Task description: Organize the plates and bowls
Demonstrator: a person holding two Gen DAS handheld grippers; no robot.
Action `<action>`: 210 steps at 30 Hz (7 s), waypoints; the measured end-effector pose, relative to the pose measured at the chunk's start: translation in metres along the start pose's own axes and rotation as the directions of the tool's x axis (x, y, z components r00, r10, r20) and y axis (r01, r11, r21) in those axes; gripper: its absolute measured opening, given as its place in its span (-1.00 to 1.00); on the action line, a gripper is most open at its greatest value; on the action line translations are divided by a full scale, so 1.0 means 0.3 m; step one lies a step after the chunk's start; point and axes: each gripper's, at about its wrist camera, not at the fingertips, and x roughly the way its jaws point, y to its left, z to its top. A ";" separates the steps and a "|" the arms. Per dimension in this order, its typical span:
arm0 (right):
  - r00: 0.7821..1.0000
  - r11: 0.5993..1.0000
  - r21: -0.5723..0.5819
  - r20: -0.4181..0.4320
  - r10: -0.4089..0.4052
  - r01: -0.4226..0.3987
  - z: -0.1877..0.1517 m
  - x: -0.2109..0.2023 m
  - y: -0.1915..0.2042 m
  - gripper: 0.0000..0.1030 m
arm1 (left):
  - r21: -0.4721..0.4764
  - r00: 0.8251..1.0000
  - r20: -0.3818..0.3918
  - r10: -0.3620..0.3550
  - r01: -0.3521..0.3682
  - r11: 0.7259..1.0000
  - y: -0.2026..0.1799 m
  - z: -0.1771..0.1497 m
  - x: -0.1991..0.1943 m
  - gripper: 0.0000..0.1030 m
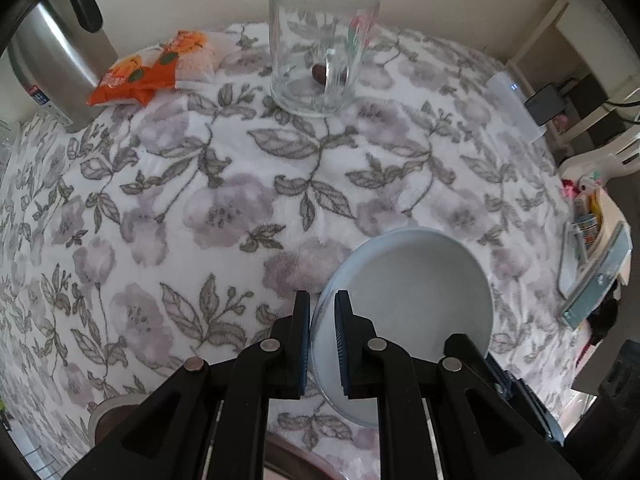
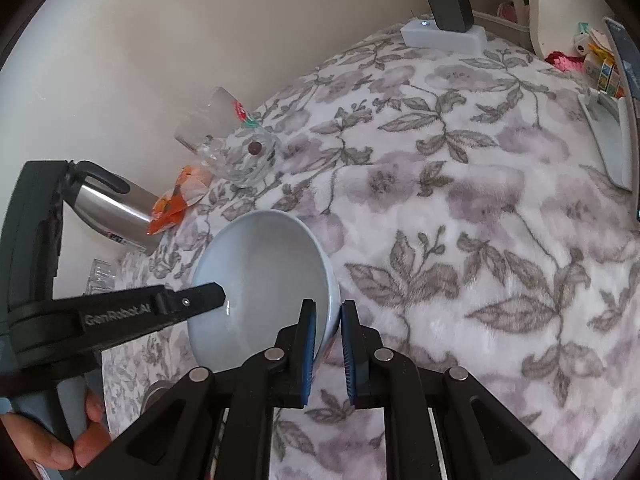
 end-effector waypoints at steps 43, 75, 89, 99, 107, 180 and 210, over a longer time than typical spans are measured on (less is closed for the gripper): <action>0.986 0.937 -0.345 0.128 0.110 -0.060 -0.329 -0.420 0.457 -0.74 | -0.132 0.886 0.416 -0.206 0.283 0.950 0.395 -0.461 -0.575 -0.76; 0.999 0.904 -0.426 0.012 0.050 -0.040 -0.462 -0.340 0.504 -0.74 | -0.186 0.850 0.458 -0.258 0.376 0.908 0.543 -0.651 -0.513 -0.76; 1.000 0.898 -0.440 0.000 0.009 -0.008 -0.466 -0.325 0.496 -0.73 | -0.201 0.879 0.411 -0.242 0.346 0.917 0.527 -0.648 -0.465 -0.76; 1.000 0.898 -0.439 -0.019 -0.013 0.004 -0.470 -0.309 0.493 -0.71 | -0.212 0.892 0.386 -0.234 0.332 0.919 0.522 -0.644 -0.442 -0.76; 1.000 0.897 -0.442 -0.021 -0.019 0.008 -0.472 -0.304 0.497 -0.68 | -0.219 0.900 0.372 -0.226 0.322 0.921 0.524 -0.640 -0.423 -0.76; 0.997 0.901 -0.432 0.080 0.005 0.030 -0.430 -0.372 0.461 0.80 | -0.353 0.890 0.449 0.085 0.089 0.931 0.642 -0.747 -0.476 0.76; 0.996 0.863 -0.505 0.084 0.023 0.023 -0.528 -0.451 0.306 1.00 | -0.278 0.922 0.383 0.064 0.049 0.959 0.490 -0.901 -0.435 0.83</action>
